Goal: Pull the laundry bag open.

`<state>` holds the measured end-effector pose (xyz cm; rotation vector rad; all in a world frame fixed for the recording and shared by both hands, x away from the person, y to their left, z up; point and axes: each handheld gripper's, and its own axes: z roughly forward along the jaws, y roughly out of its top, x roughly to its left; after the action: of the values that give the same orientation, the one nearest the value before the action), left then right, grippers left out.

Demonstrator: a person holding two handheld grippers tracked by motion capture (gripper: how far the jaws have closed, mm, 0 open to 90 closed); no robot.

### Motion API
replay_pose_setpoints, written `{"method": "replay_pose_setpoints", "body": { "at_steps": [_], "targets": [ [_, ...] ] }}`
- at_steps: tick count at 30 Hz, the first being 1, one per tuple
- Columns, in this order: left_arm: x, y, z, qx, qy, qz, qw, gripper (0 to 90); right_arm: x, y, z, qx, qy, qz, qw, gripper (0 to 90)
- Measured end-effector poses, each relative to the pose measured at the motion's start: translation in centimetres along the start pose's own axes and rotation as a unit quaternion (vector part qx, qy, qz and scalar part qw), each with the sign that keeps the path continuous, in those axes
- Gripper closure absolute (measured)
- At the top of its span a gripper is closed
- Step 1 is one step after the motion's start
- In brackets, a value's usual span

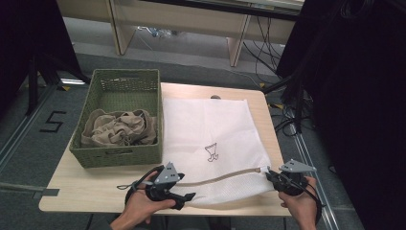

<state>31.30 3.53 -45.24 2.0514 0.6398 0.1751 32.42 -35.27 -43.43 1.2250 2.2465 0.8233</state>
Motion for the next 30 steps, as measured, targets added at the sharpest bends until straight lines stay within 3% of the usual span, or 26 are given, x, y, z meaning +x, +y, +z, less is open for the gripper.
{"method": "replay_pose_setpoints", "body": {
  "at_steps": [7,11,14,16,22,24,28,30],
  "targets": [
    [0.3,2.3,2.0,-0.018,-0.006,-0.015,0.9997,34.0,1.1,0.9,-0.7,-0.008,-0.013,-0.030,0.9994,83.1],
    [0.1,3.6,3.2,-0.023,-0.024,-0.023,0.9992,36.1,1.7,1.6,-1.0,-0.017,-0.015,-0.050,0.9985,83.2],
    [-0.1,4.7,4.5,-0.030,-0.037,-0.026,0.9985,38.9,1.9,1.8,-1.1,-0.019,-0.015,-0.052,0.9984,83.3],
    [-0.4,5.8,5.9,-0.044,-0.044,-0.014,0.9980,41.6,2.1,2.0,-1.1,-0.022,-0.012,-0.054,0.9982,83.4],
    [-0.9,7.2,7.9,-0.045,-0.060,-0.010,0.9972,45.1,2.6,2.4,-1.3,-0.030,-0.006,-0.067,0.9973,83.5],
    [-1.3,8.0,9.0,-0.032,-0.045,0.008,0.9984,46.9,2.8,2.5,-1.4,-0.034,-0.003,-0.071,0.9969,83.7],
    [-1.6,8.7,9.9,-0.034,-0.049,0.014,0.9981,51.5,3.1,2.8,-1.5,-0.039,0.003,-0.078,0.9962,83.9],
    [-1.9,9.2,10.5,-0.032,-0.043,0.029,0.9982,55.0,3.3,3.0,-1.7,-0.043,0.005,-0.084,0.9955,84.0]
  ]
}}
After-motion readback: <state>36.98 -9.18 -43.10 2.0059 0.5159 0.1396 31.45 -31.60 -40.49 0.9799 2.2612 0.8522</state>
